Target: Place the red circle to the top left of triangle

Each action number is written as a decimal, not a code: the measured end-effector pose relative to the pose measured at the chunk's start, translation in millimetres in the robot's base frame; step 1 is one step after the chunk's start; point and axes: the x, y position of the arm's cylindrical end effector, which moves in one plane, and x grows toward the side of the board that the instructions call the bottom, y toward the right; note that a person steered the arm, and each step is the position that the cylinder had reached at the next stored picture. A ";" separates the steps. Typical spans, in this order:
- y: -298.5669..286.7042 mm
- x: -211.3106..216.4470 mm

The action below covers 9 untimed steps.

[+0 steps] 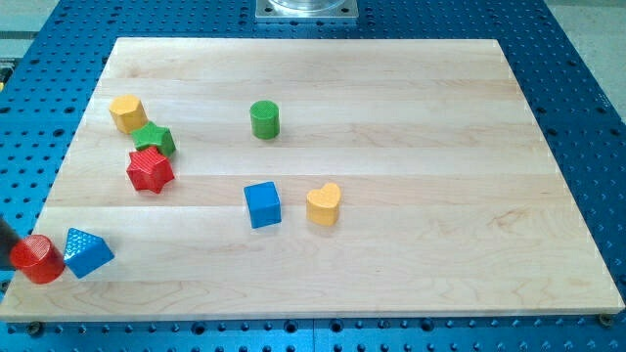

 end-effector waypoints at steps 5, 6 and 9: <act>60.2 -17.0; 6.7 -14.1; 40.8 -36.2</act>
